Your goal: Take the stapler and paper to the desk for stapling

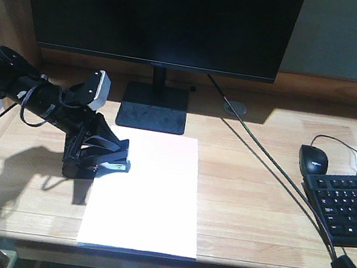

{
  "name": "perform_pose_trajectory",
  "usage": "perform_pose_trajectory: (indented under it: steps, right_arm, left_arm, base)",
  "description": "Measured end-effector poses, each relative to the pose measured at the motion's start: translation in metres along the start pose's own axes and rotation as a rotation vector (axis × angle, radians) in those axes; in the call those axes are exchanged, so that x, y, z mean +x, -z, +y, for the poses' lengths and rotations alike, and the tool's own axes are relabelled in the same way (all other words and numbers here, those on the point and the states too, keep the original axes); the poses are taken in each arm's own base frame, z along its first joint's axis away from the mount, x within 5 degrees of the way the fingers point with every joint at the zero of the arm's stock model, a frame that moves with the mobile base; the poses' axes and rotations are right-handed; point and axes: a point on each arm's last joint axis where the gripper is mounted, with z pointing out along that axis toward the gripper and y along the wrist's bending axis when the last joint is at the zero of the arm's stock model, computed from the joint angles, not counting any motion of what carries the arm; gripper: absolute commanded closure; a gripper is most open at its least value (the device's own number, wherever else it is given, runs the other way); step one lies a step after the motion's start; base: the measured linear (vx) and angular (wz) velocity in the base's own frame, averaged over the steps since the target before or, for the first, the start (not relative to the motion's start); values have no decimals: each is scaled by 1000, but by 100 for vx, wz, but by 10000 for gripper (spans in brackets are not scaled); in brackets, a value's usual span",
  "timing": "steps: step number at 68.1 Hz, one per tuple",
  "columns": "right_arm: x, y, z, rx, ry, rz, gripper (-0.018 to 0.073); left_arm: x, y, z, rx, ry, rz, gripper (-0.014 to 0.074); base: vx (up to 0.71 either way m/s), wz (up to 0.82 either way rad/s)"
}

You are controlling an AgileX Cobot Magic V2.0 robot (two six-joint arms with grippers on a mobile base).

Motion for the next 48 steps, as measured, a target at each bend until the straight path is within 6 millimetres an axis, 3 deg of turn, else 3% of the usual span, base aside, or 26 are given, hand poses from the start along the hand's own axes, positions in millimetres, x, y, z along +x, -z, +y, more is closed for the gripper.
perform_pose_trajectory:
  steps: [31, 48]
  right_arm:
    - [0, 0, 0, 0, 0, 0, -20]
    - [0, 0, 0, 0, 0, 0, -20]
  left_arm:
    - [0, -1, 2, -18, -20, 9, 603]
    - [14, -21, 4, -12, 19, 17, 603]
  base:
    - [0, 0]
    - [0, 0]
